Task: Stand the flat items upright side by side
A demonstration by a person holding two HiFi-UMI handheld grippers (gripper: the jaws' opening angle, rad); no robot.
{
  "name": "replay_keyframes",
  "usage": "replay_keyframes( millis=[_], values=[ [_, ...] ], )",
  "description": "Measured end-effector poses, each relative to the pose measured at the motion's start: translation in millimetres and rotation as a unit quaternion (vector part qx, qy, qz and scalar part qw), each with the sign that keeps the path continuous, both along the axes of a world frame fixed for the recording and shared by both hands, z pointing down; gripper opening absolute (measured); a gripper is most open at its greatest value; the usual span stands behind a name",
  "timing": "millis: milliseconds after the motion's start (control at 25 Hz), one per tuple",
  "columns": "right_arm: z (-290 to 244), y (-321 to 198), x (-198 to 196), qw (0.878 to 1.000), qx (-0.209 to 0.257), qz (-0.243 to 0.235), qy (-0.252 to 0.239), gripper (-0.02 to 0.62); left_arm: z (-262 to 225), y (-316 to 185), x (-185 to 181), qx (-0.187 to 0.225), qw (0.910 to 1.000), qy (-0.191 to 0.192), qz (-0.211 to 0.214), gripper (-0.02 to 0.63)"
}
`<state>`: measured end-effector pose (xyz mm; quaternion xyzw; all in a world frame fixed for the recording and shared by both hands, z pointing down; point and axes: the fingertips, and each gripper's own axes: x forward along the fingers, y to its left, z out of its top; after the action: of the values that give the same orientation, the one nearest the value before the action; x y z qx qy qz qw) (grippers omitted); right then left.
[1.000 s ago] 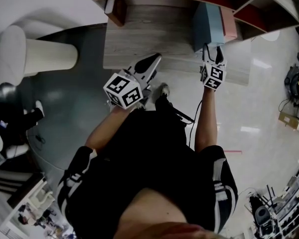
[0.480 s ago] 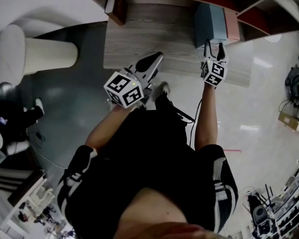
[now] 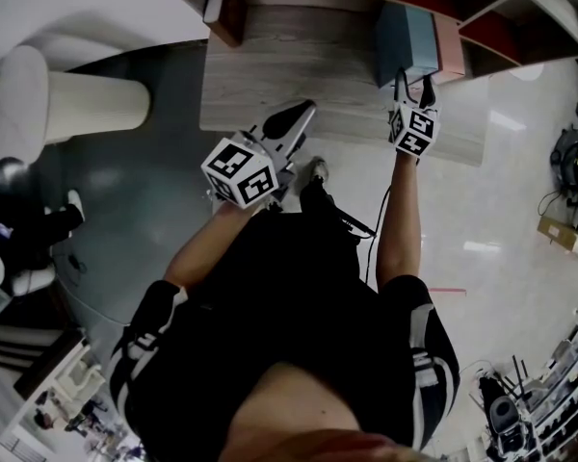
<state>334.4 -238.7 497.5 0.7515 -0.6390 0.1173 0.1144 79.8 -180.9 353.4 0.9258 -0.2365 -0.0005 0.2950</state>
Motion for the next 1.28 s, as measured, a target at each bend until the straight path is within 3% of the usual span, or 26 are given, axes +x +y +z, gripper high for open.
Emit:
replay_keyframes(
  millis=[240, 360, 560, 880, 1080, 1280],
  values=[
    [-7, 14, -5, 1.0, -0.001, 0.018, 0.012, 0.278, -4, 9, -5, 0.012, 0.9999, -0.004, 0.008, 0.025],
    [-13, 34, -6, 0.999, -0.007, 0.036, -0.007, 0.272, -6, 17, -5, 0.029, 0.9994, -0.009, 0.017, 0.025],
    [-35, 84, -18, 0.996, -0.008, 0.07, -0.048, 0.128, -15, 38, -4, 0.05, 0.998, -0.005, 0.037, 0.025],
    [-97, 172, -63, 0.992, 0.015, 0.1, -0.081, 0.039, -37, 71, 0, 0.065, 0.9947, 0.035, 0.071, 0.025],
    [-146, 216, -112, 0.991, 0.048, 0.089, -0.093, 0.026, -58, 91, -7, 0.09, 0.9911, 0.047, 0.087, 0.025],
    [-155, 242, -142, 0.989, 0.059, 0.091, -0.099, 0.026, -62, 102, -17, 0.104, 0.9894, 0.045, 0.09, 0.025]
  ],
)
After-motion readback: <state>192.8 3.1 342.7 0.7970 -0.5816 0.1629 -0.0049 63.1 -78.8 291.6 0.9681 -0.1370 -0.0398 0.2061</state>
